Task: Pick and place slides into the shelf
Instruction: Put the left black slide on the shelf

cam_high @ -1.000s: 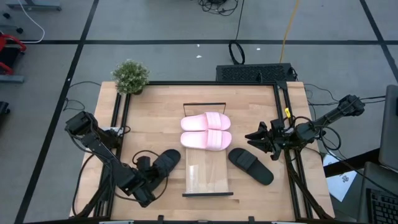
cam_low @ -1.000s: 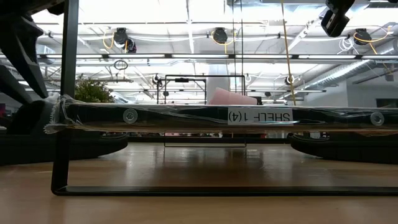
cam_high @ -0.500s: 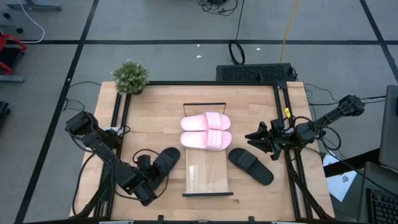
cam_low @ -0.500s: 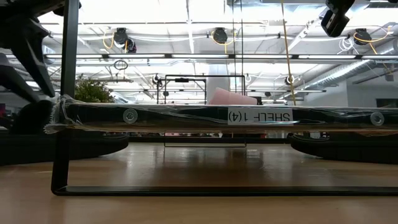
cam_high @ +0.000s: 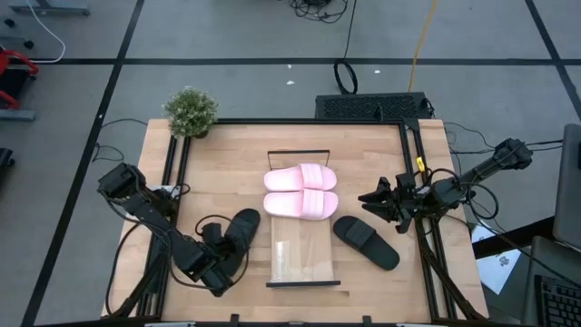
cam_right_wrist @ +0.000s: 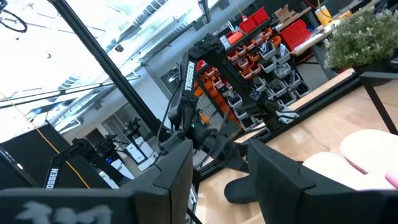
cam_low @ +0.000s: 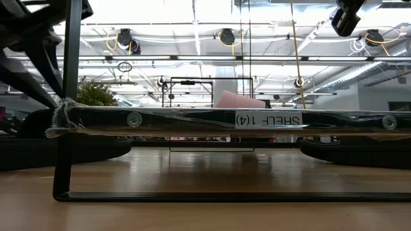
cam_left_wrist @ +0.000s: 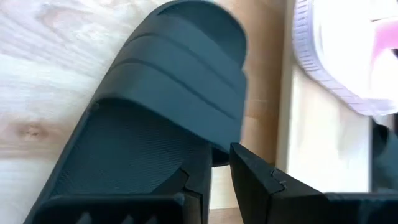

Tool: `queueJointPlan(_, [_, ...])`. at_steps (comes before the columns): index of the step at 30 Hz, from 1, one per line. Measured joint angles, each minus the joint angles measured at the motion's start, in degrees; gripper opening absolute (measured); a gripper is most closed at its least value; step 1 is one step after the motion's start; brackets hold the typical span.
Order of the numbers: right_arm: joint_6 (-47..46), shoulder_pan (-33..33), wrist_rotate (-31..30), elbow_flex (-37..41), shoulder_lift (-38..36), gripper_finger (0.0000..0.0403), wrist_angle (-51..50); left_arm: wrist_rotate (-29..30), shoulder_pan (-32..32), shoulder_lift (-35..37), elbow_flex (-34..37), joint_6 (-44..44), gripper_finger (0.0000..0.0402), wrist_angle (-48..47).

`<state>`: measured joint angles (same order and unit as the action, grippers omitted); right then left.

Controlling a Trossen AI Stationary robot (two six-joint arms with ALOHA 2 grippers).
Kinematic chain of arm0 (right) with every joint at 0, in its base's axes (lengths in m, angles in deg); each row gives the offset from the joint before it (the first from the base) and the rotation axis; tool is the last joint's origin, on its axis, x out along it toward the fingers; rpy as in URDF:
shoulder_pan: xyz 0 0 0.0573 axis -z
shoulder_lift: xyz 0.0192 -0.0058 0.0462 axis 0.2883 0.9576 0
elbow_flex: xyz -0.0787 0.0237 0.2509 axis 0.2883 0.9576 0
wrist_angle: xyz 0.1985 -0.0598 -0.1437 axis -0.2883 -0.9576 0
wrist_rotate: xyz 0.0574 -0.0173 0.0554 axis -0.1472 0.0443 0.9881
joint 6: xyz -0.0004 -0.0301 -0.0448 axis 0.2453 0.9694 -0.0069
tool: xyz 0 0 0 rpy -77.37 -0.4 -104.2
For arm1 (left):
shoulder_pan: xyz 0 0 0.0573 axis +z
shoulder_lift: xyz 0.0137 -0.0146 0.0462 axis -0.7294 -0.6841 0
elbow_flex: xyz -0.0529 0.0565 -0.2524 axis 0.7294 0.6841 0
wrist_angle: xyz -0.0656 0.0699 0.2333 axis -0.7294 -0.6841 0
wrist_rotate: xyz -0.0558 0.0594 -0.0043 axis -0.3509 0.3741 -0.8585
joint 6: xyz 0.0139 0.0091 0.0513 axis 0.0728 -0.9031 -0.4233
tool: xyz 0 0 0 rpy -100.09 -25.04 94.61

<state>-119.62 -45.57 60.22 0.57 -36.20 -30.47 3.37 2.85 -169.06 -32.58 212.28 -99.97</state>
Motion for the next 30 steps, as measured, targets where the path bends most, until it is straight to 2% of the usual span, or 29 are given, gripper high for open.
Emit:
queueJointPlan(5, [1.50,0.00,-0.06,-0.02,0.03,0.0141,1.82,-0.52,1.07,-3.25,0.02,-0.04,0.0063,5.92])
queueJointPlan(11, [1.55,0.00,-0.16,-0.02,0.07,0.0141,1.66,1.48,1.50,-5.50,-0.07,-0.47,0.0063,10.14])
queueJointPlan(30, [1.53,0.00,-0.36,-0.02,0.05,0.0141,1.62,5.39,-0.50,-1.65,-0.03,-2.41,0.0063,6.09])
